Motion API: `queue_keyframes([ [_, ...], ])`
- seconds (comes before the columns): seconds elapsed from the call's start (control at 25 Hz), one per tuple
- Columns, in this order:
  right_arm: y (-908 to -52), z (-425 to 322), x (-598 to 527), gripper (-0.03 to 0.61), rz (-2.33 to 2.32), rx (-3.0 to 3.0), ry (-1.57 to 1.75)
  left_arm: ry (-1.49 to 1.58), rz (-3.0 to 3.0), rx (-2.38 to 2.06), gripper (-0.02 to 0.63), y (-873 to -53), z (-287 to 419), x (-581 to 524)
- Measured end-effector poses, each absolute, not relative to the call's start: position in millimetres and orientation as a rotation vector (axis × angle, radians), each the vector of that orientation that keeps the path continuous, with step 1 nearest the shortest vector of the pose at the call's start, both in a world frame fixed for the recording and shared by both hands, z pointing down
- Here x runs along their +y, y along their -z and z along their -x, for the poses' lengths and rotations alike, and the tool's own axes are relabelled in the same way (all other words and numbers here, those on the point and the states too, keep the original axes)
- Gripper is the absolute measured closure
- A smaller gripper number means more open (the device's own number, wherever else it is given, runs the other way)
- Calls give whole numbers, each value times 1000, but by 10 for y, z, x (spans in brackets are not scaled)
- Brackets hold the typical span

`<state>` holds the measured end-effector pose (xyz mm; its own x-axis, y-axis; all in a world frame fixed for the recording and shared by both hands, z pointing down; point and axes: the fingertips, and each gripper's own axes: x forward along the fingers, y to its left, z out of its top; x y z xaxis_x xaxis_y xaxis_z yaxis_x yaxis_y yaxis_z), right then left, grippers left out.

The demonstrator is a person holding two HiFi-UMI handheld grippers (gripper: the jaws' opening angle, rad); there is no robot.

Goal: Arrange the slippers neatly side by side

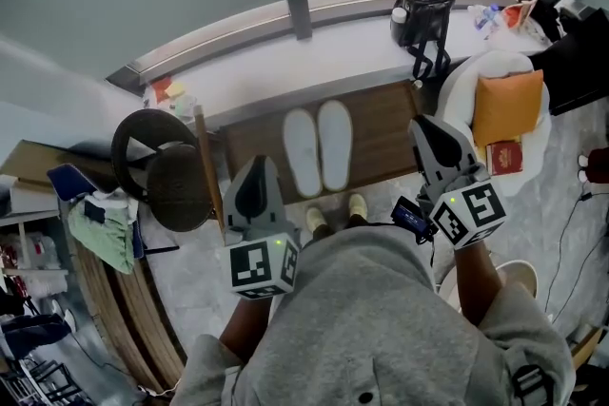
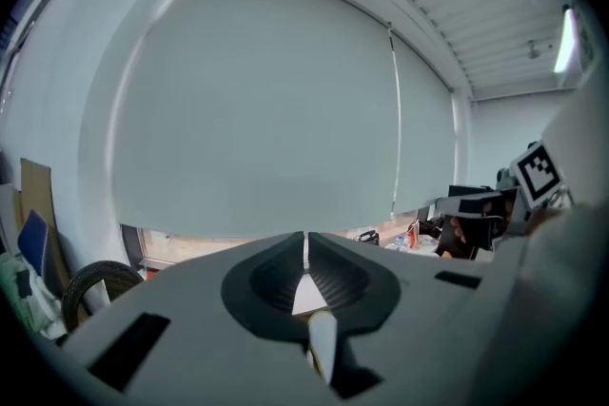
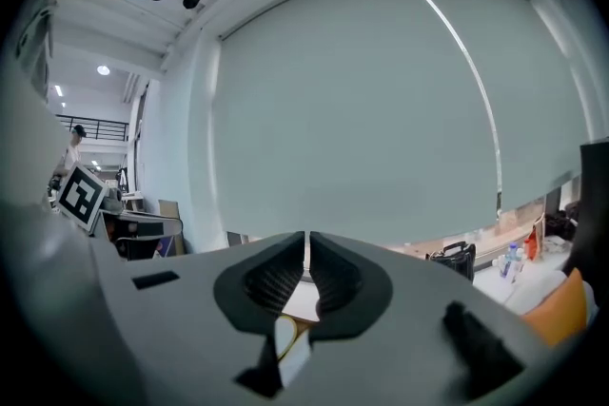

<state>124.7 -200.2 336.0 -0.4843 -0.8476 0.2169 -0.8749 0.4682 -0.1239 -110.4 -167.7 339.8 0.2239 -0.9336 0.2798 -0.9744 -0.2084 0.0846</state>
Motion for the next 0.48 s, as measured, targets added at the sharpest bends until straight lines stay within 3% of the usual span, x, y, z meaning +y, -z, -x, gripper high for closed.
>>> queue_keyframes([
  [0.48,-3401,-1100,-1931,543,-1463,-2589,-316,-270,-2267,-1798,591,-3428,1046,-1647],
])
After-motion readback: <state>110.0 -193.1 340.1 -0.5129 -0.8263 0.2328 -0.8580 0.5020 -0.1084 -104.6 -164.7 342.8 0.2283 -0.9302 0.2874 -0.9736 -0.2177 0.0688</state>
